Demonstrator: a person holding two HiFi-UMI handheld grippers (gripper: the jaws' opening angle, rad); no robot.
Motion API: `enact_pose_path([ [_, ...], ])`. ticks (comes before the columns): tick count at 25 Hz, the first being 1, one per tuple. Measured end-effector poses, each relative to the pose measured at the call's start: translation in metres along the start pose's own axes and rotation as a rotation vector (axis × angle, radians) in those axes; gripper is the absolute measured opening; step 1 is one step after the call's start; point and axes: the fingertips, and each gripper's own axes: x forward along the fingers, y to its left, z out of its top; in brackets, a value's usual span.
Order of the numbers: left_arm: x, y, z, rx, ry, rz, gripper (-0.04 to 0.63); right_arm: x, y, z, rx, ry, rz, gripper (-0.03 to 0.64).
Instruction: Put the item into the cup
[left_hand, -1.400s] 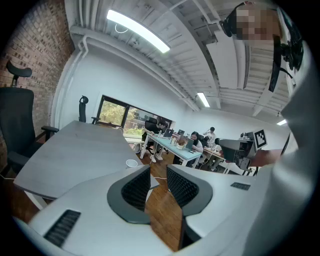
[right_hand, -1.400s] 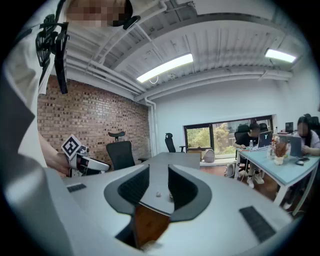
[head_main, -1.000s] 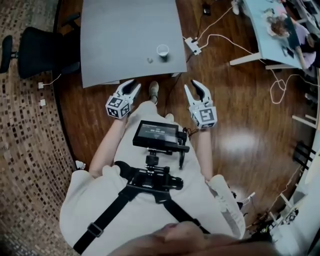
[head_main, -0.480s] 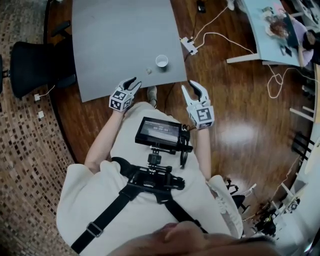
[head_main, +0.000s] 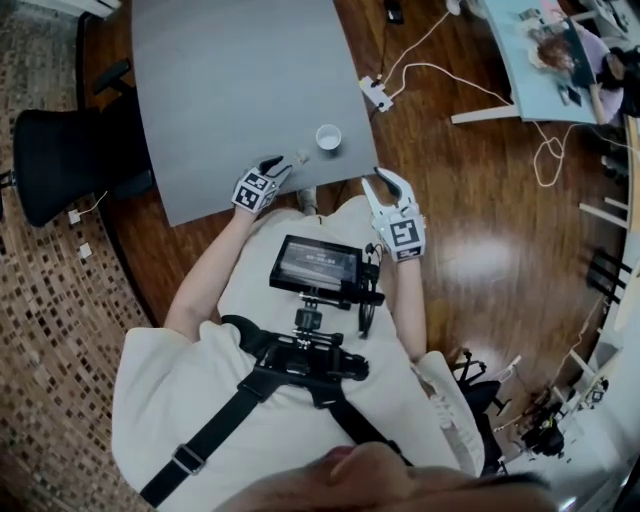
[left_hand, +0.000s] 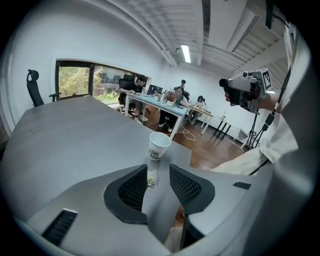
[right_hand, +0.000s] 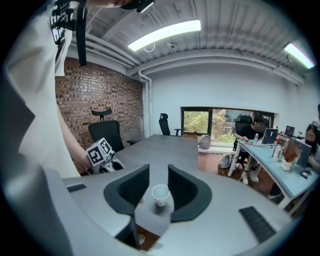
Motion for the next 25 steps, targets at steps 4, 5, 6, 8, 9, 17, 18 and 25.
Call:
enact_pose_path([
  [4, 0.022, 0.014, -0.023, 0.047, 0.103, -0.017, 0.141, 0.007, 0.004, -0.004, -0.006, 0.015, 0.004, 0.144],
  [5, 0.026, 0.015, -0.027, 0.053, 0.129, -0.024, 0.141, 0.008, 0.005, -0.006, -0.003, 0.018, 0.007, 0.144],
  [6, 0.029, 0.016, -0.030, 0.059, 0.151, -0.030, 0.141, 0.009, 0.007, -0.006, 0.003, 0.019, 0.010, 0.144],
  [8, 0.034, 0.021, -0.034, 0.084, 0.187, -0.034, 0.141, 0.012, 0.010, -0.006, 0.012, 0.020, 0.017, 0.144],
  [9, 0.036, 0.024, -0.036, 0.101, 0.206, -0.034, 0.141, 0.013, 0.013, -0.005, 0.014, 0.019, 0.024, 0.144],
  [17, 0.045, 0.046, -0.061, 0.186, 0.327, 0.002, 0.141, 0.026, 0.031, 0.000, 0.034, 0.012, 0.077, 0.144],
  [18, 0.046, 0.048, -0.062, 0.201, 0.334, 0.005, 0.141, 0.026, 0.031, 0.001, 0.036, 0.017, 0.080, 0.143],
  [25, 0.046, 0.046, -0.077, 0.312, 0.421, -0.067, 0.141, 0.027, 0.036, -0.004, 0.014, 0.076, 0.087, 0.143],
])
